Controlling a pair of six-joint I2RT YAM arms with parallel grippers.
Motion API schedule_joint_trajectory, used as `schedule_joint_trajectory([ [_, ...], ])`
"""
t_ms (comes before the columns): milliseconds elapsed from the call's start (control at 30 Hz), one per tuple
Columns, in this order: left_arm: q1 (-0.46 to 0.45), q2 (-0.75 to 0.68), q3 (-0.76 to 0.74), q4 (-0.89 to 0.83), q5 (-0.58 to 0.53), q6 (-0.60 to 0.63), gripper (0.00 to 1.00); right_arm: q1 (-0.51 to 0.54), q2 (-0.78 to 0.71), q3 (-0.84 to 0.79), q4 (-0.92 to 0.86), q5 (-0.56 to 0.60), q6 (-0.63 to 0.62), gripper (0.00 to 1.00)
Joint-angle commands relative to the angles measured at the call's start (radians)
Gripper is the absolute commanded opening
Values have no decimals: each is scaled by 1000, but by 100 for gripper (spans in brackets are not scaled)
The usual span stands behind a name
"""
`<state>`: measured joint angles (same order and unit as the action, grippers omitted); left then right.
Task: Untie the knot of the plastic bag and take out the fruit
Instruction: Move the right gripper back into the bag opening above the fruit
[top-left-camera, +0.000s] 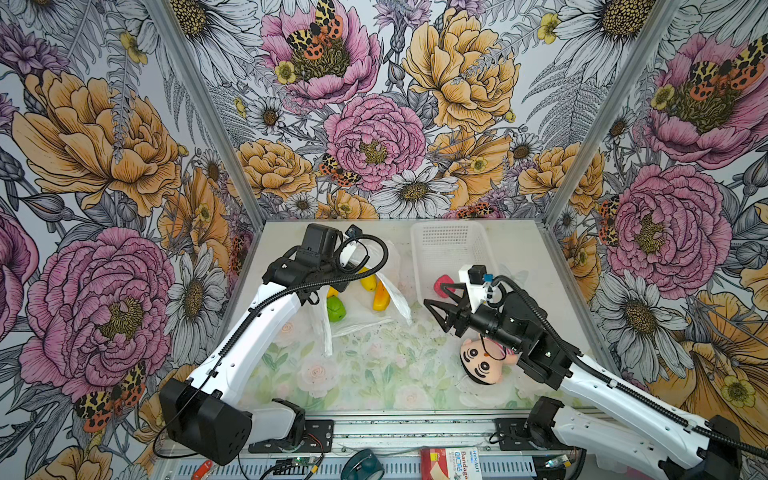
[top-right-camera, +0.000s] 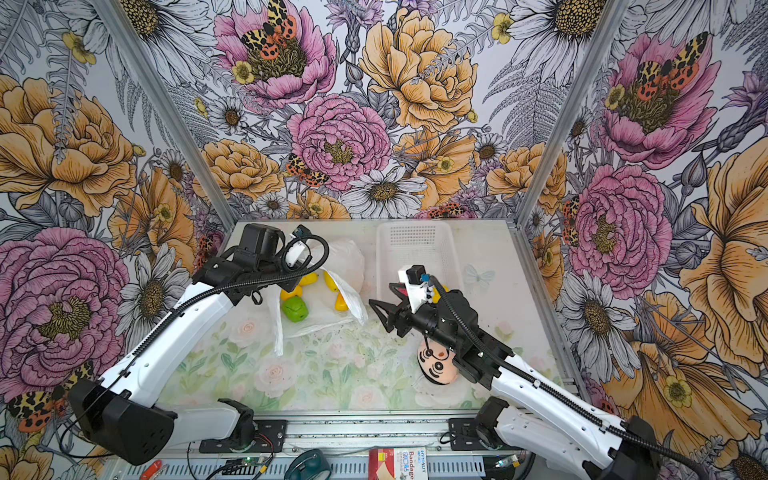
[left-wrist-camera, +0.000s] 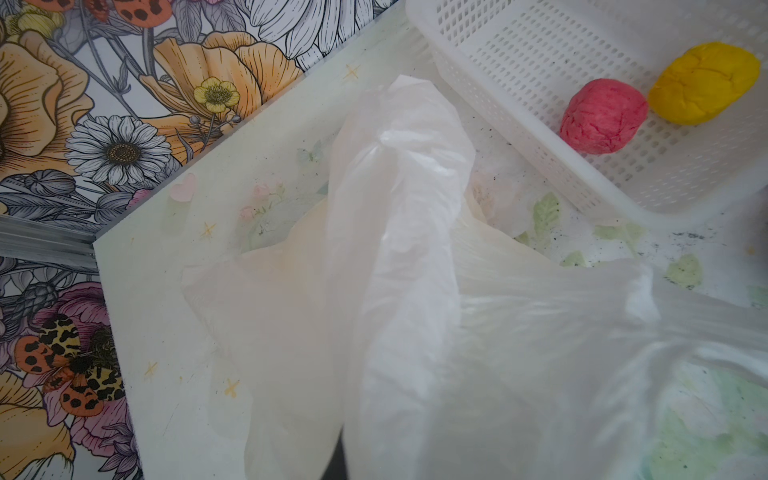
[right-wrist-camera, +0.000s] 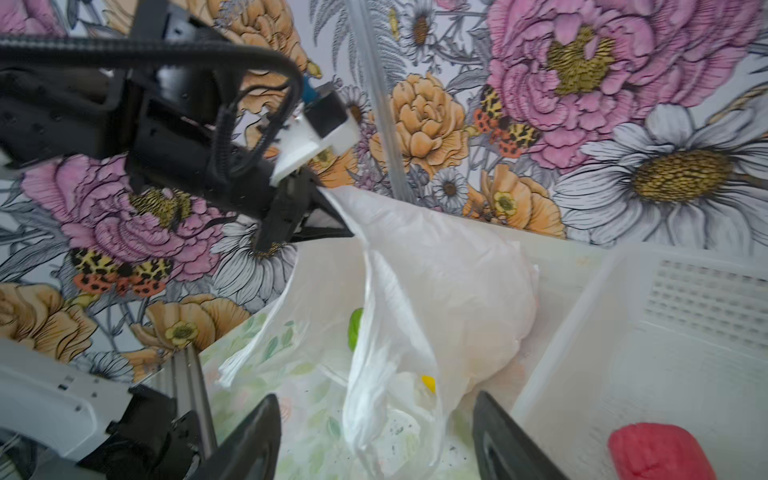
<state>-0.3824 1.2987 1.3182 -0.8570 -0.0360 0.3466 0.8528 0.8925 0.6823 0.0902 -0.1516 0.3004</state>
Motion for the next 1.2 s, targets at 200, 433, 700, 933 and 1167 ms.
schedule_joint_trajectory([
  [200, -10, -4, -5, 18, -7, 3, 0, 219, 249, 113, 17, 28, -297, 57],
  [433, -13, -6, -3, 18, -7, 2, 0, 248, 505, 243, 12, 144, -306, 47],
  [700, -16, -9, -3, 18, -5, 2, 0, 251, 870, 449, 70, 244, -263, 44],
  [933, -21, -13, -2, 17, -2, 0, 0, 253, 1122, 615, 142, 256, -199, 64],
  [1167, -28, -13, -2, 16, -3, 1, 0, 243, 1290, 782, 106, 362, -192, 85],
])
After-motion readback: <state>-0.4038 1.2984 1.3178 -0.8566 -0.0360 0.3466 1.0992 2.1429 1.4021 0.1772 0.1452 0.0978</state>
